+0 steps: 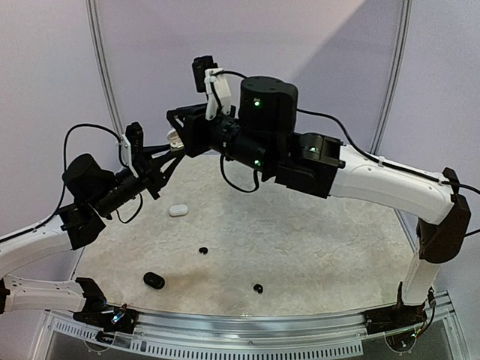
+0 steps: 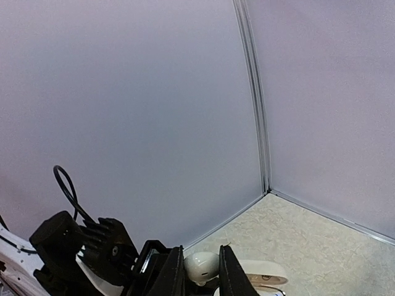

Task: Insert the wireless bluetooth earbuds into the charging case
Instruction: Insert the left earbud into the left side groove of the charging case.

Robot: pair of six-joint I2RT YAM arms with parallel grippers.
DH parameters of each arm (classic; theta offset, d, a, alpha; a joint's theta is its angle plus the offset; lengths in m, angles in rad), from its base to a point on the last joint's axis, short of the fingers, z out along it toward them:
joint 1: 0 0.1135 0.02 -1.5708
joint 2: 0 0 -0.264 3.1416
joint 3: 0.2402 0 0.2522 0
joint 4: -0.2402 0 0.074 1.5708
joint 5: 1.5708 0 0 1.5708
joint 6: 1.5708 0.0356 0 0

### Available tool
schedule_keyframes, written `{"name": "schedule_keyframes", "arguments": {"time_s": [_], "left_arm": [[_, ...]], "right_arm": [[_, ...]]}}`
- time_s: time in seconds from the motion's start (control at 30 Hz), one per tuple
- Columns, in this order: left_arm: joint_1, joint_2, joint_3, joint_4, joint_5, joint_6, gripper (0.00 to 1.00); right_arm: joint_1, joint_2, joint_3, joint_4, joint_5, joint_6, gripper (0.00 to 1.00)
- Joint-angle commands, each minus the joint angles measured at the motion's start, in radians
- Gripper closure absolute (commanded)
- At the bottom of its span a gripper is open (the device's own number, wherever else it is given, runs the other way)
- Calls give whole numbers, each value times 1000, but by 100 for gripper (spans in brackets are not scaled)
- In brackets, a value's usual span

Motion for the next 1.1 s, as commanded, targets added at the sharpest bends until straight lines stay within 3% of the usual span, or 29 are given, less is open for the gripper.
{"name": "schedule_keyframes", "arguments": {"time_s": [0.0, 1.07], "left_arm": [[-15, -8, 19, 33, -6, -17, 100], [-15, -7, 18, 45, 3, -48, 100]], "right_arm": [[5, 41, 20, 46, -22, -64, 100], [-10, 62, -69, 11, 55, -47, 100]]}}
